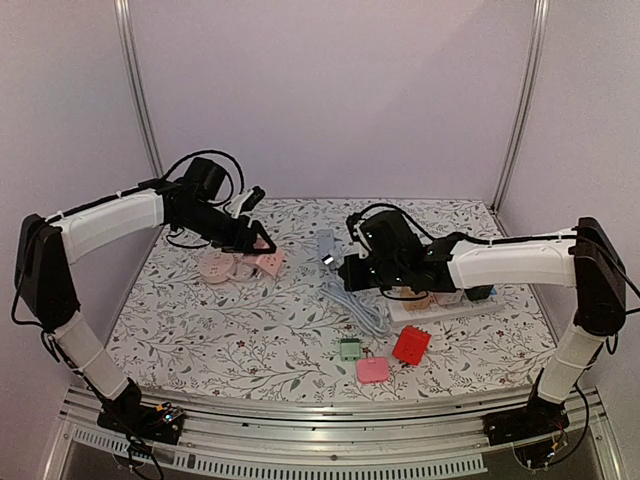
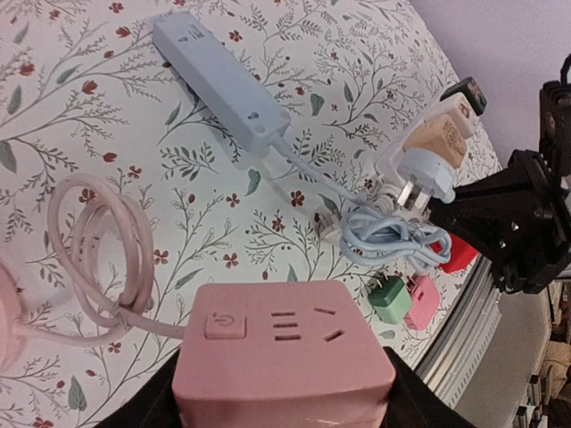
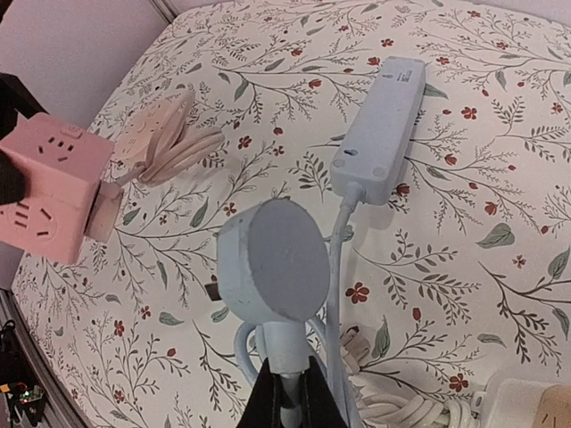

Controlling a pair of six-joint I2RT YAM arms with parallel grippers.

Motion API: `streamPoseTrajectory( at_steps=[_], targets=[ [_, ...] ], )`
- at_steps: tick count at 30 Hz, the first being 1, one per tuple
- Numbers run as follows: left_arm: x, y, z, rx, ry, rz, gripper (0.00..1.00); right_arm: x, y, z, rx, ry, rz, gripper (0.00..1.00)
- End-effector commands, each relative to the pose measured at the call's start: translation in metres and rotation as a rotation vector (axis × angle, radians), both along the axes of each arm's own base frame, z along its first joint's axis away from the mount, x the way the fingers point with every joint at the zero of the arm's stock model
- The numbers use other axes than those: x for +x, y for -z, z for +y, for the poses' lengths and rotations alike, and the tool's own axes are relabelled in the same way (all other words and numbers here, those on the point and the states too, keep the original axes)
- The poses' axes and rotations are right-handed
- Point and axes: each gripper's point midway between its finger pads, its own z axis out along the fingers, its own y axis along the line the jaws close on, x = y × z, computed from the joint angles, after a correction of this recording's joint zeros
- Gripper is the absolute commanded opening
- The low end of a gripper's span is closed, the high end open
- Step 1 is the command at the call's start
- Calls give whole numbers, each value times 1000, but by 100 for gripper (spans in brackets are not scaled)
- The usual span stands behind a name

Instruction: Pull the plug off the socket

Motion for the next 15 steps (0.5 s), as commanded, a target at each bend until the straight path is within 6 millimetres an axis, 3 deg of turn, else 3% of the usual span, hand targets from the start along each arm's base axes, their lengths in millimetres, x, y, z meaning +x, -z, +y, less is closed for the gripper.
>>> streamPoseTrajectory(
  at_steps=[1,8,12,15],
  targets=[
    [25,-32,18,-127,-94,-55,17,-24,-42,29,76,-164,-74,0],
    [35,-46,34,-213,-145,-62,17,-76,-27,67,58,-398,-48,0],
    [36,-45,37,-197,-156,-67,17,-83,-11,72,37,-404,-8,0],
    [35,-47,36,-204,-152,-68,18,-77,5,65,-18,-358,9,0]
  ],
)
